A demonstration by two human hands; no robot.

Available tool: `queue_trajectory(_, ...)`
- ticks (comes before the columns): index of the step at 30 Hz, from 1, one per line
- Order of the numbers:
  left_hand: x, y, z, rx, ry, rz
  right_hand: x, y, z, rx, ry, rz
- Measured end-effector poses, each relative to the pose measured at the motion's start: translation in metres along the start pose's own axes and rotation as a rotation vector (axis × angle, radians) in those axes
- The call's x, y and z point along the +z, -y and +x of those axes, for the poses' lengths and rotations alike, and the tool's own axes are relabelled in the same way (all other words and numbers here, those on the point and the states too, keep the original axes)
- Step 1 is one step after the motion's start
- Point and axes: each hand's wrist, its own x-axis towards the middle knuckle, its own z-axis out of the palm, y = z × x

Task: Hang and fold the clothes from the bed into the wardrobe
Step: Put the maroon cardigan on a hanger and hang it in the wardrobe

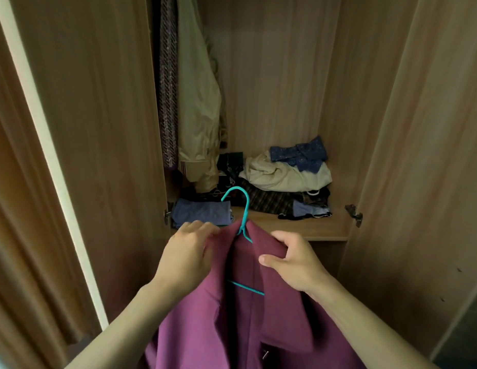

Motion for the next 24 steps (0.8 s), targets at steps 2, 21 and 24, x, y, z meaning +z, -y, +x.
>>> queue_trajectory(2, 0.004, 0.008, 0.004, 0.069, 0.067, 0.089, -0.005, 0.001, -0.001, -0.108, -0.039, -0.051)
queue_trajectory(21, 0.034, -0.022, 0.067, 0.403, -0.386, -0.078, -0.081, -0.024, -0.009, -0.567, -0.490, -0.557)
queue_trajectory(24, 0.041, -0.036, 0.087, 0.436, -0.382, -0.038, -0.099, -0.034, 0.006, -0.538, -0.539, -0.651)
